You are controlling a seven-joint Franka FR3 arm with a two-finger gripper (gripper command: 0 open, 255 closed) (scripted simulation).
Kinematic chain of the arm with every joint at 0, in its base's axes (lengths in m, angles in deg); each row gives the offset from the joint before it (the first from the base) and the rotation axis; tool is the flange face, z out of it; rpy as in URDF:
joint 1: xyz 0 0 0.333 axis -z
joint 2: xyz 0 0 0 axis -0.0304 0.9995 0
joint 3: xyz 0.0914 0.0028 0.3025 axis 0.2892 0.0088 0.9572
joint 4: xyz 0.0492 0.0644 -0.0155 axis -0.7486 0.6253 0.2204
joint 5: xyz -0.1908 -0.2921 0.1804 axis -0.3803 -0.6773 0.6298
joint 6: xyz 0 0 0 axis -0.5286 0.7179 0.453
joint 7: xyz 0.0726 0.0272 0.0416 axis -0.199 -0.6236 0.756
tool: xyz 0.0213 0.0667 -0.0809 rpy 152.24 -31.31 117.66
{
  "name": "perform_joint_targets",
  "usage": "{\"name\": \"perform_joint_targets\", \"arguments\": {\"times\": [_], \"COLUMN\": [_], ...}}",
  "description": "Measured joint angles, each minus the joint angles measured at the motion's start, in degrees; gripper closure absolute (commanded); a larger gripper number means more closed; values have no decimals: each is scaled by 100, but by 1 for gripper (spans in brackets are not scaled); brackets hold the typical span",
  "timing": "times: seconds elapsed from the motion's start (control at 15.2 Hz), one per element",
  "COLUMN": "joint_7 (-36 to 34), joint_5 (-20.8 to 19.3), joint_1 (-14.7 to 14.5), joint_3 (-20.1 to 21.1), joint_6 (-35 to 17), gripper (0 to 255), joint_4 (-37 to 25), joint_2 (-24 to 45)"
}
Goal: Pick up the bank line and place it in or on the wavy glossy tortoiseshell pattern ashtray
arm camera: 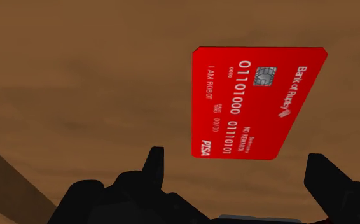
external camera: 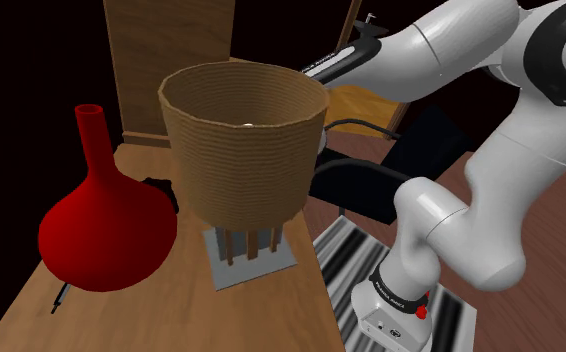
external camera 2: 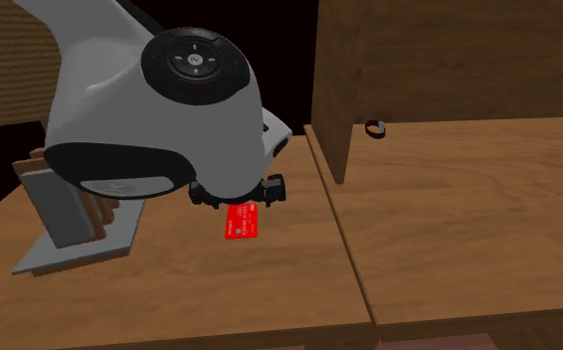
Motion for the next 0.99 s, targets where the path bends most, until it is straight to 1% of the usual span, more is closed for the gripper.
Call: {"name": "perform_joint_targets", "arguments": {"times": [0.2, 0.26, 0.73, 0.86, 0.92, 0.99], "joint_7": [16, 18, 202, 169, 110, -48], "joint_5": [20, 21, 231, 209, 133, -48], "joint_1": [-1, -2, -59, -57, -40, 14], "joint_3": [-11, -12, -67, -61, -40, 7], "joint_6": [0, 1, 19, 15, 6, -7], "gripper": [0, 255, 255, 255, 255, 255], "joint_4": [-3, -5, -106, -117, -94, -34], "joint_2": [5, 6, 43, 51, 21, -39]}}
